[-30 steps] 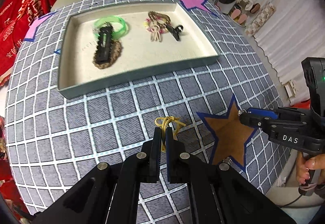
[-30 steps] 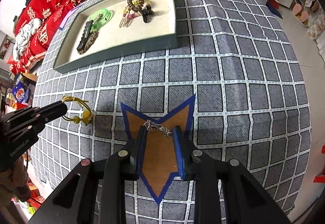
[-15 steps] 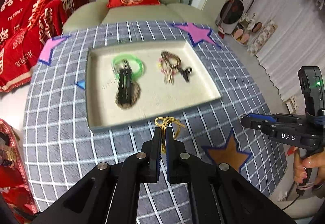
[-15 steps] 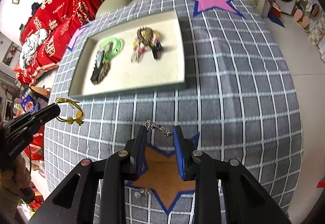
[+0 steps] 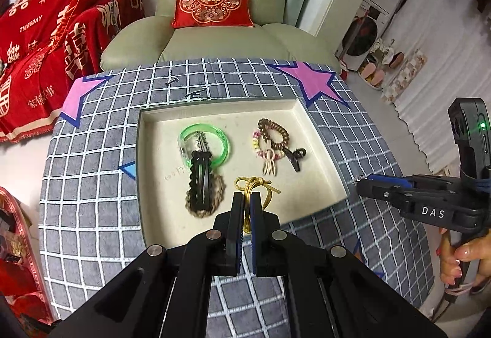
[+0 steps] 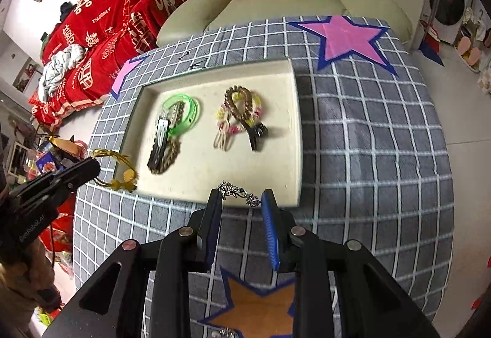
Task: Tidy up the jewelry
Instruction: 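Carry the yellow hair tie over the tray while the right tool carries the silver chain, then release the yellow hair tie in the tray while the right tool drops the silver chain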
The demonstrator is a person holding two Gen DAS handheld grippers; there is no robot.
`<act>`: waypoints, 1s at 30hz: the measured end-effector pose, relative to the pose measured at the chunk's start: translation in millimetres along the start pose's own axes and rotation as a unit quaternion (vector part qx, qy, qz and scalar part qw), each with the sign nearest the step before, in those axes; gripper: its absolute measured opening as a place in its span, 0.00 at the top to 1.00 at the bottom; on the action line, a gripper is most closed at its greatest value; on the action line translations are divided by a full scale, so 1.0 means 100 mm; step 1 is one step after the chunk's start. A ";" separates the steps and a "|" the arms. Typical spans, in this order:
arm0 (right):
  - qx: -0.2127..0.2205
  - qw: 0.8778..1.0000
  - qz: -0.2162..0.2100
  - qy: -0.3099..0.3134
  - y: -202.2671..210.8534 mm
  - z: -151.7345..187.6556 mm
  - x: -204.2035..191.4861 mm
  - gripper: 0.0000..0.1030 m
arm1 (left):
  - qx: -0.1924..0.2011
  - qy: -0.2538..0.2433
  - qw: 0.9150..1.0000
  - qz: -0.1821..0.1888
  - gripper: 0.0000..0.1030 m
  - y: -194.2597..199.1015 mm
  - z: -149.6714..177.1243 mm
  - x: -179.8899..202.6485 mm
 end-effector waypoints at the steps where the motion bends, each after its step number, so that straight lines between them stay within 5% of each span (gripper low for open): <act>1: -0.001 1.000 -0.002 0.000 -0.03 -0.03 -0.01 0.72 | -0.001 0.004 1.000 0.001 0.89 -0.05 -0.03 0.00; 30: -0.059 0.997 -0.015 -0.039 -0.94 -0.26 0.18 0.72 | -0.067 0.023 0.997 -0.042 0.89 -1.11 -0.07 -0.03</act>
Point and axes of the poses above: each gripper's, at about its wrist camera, not at the fingertips, and y roughly against the way its jaws point, x to its right, z to its underside, the point moved 7 cm from there along -y, roughly the way its jaws point, and after that the axes turned 1 degree about y, right-handed, at the moved point
